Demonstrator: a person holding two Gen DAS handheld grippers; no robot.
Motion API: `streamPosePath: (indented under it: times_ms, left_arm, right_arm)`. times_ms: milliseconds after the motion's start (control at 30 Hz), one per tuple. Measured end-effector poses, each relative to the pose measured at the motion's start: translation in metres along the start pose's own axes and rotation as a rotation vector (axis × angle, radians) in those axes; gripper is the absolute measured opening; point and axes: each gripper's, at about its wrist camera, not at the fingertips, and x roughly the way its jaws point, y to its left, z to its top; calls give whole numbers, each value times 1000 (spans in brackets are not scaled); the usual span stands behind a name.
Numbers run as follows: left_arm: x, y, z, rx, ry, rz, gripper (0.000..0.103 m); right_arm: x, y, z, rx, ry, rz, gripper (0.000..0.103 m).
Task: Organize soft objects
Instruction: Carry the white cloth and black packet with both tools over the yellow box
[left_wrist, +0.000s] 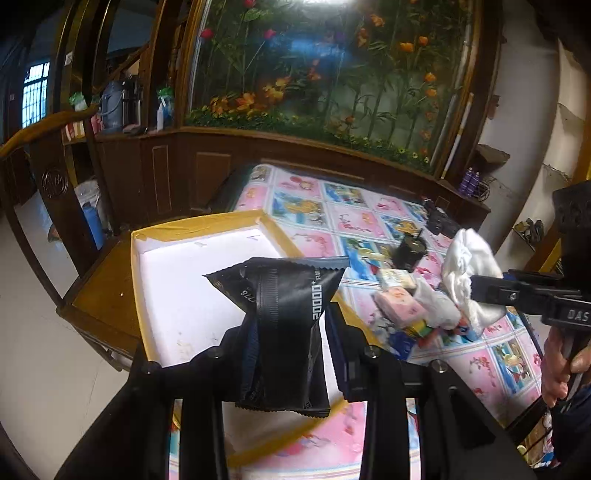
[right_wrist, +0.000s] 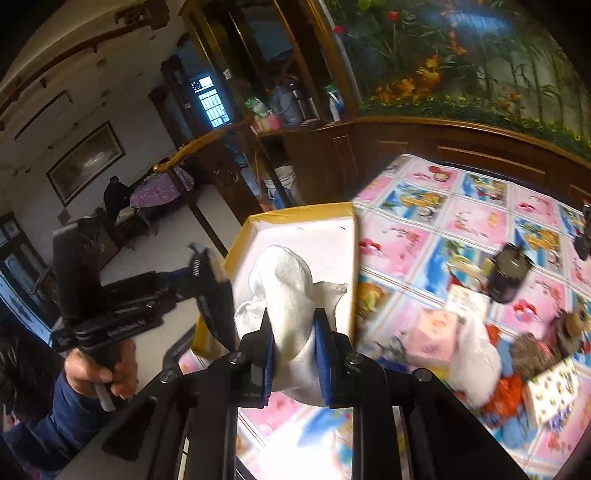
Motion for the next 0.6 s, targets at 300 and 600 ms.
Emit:
streamPosePath:
  times_ms: [300, 600]
  left_arm:
    - [80, 65, 33, -159, 99, 17, 33]
    - [138, 90, 61, -217, 182, 60, 33]
  right_arm:
    - [106, -5, 55, 75, 83, -22, 21]
    - [210, -32, 90, 160, 147, -89, 21]
